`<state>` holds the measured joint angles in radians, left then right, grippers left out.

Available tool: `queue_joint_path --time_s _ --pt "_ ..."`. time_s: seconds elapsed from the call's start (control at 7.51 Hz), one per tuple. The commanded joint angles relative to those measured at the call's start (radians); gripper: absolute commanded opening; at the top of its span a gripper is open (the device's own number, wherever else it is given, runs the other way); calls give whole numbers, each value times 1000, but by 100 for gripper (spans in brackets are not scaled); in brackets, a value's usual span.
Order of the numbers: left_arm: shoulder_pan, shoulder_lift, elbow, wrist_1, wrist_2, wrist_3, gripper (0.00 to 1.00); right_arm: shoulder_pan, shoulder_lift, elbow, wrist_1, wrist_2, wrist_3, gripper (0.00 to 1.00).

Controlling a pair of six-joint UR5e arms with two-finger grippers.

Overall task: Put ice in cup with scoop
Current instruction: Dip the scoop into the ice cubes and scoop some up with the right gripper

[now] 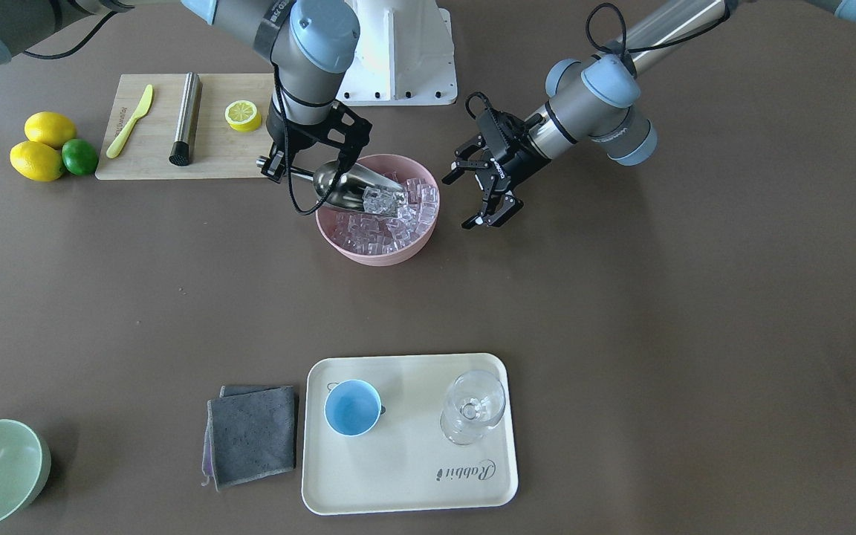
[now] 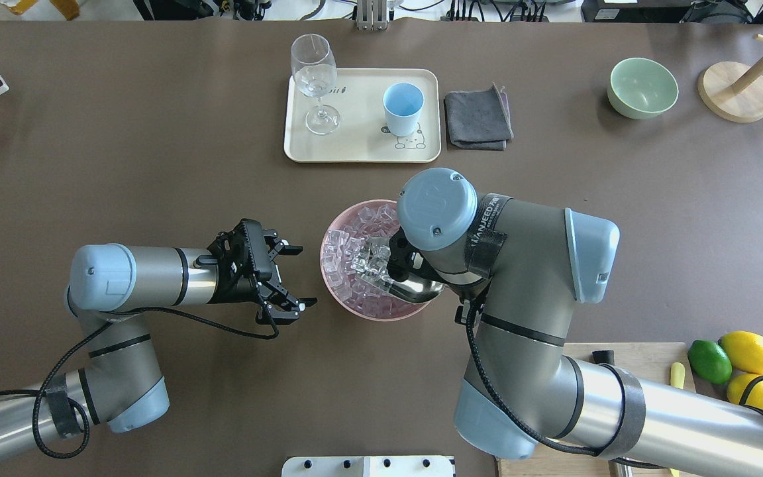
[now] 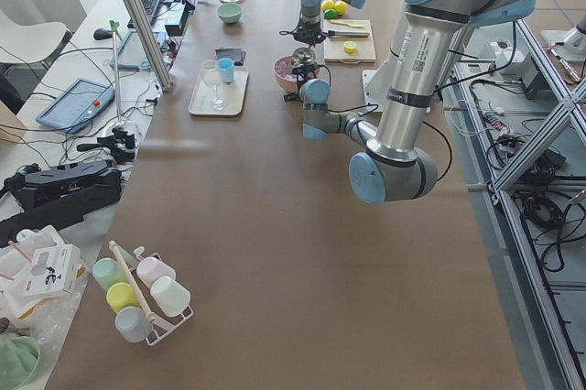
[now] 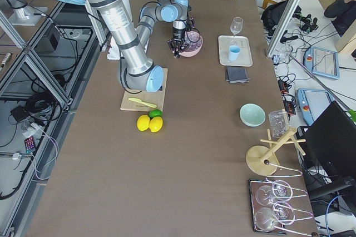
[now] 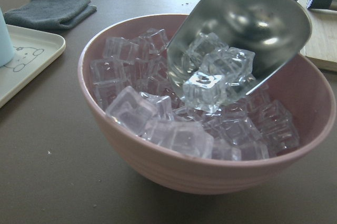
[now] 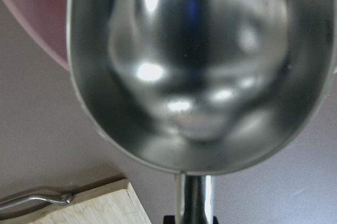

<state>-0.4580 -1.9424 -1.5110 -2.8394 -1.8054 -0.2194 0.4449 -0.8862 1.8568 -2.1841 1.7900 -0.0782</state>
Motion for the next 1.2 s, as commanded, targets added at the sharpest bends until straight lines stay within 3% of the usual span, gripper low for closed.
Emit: queue_joint_path --time_s 0.0,0.67,1.06 --pt "-1 0 0 -2 -2 0 98 1 -2 15 18 32 1 0" --pt "1 2 0 -2 -2 0 98 24 -59 108 96 63 18 0" --pt "-1 6 0 -6 -3 0 98 98 -140 119 283 167 111 0"
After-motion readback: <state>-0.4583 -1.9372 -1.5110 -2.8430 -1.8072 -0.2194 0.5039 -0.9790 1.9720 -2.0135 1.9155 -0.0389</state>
